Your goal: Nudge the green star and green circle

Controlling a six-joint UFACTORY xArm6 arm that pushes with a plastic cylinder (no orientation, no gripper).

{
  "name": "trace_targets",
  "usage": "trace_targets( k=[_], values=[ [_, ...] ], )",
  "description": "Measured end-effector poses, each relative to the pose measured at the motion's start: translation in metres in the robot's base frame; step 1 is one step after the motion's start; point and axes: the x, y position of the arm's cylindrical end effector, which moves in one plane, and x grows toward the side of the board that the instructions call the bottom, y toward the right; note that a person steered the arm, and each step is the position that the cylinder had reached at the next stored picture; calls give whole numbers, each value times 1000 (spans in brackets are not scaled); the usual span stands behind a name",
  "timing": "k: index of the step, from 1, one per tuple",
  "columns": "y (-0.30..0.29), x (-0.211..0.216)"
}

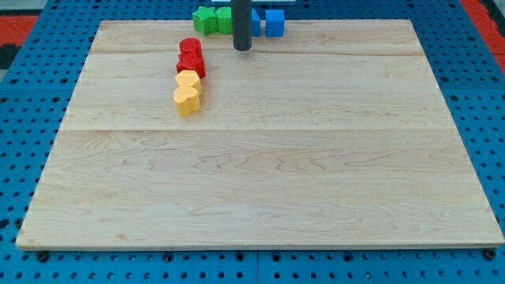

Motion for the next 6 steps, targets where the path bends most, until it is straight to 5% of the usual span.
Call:
trace_targets(
  k=[3,4,6],
  values=[
    [-107,-16],
    [-147,-52],
    [-126,-57]
  ],
)
